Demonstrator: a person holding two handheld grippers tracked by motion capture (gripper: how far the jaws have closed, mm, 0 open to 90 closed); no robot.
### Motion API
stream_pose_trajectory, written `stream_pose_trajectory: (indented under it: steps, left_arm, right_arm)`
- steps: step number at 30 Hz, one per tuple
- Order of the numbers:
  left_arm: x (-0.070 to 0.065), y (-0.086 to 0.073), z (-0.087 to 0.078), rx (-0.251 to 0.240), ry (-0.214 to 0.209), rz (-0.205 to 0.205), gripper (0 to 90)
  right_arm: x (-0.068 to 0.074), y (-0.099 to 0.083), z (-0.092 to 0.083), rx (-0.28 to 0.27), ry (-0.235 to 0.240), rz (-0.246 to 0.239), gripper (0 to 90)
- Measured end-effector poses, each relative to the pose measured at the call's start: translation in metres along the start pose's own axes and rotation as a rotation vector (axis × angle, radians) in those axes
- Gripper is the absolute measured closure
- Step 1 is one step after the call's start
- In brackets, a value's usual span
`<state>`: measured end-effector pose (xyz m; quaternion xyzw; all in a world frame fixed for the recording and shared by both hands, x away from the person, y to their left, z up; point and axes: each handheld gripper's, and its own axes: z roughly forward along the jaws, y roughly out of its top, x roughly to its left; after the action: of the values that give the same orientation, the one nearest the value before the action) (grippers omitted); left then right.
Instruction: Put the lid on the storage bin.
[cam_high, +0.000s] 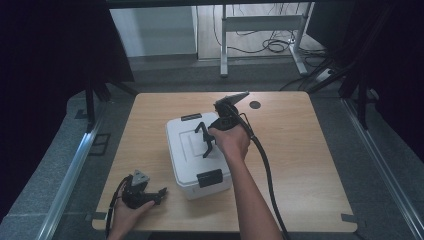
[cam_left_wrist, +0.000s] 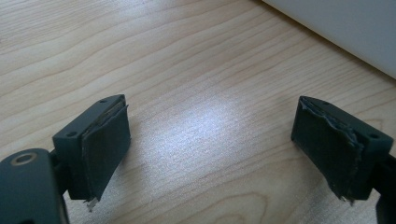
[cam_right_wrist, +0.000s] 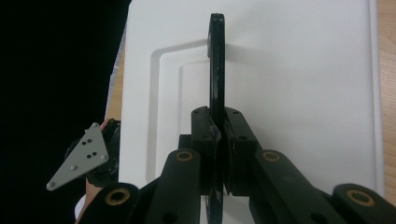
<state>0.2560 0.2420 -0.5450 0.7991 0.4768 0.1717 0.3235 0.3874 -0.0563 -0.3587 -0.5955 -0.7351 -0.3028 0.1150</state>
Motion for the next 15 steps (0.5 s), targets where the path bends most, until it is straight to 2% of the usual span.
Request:
stream_pose_trajectory:
  steps: [5, 11, 15]
  left_arm:
    - [0.0, 0.0, 0.0, 0.0, 0.0, 0.0, 11.6]
    - [0.0, 0.0, 0.0, 0.0, 0.0, 0.0, 11.6]
    - [0.0, 0.0, 0.0, 0.0, 0.0, 0.0, 11.6]
  right_arm:
    - [0.0007, -0.0004, -0.0002, -0.002, -0.002, -0.002, 84.7]
    - [0.0038, -0.0019, 0.0006, -0.01, -0.035, -0.023, 84.7]
    - [0.0076, -0.0024, -0.0002, -0.014, -0.035, -0.031, 84.6]
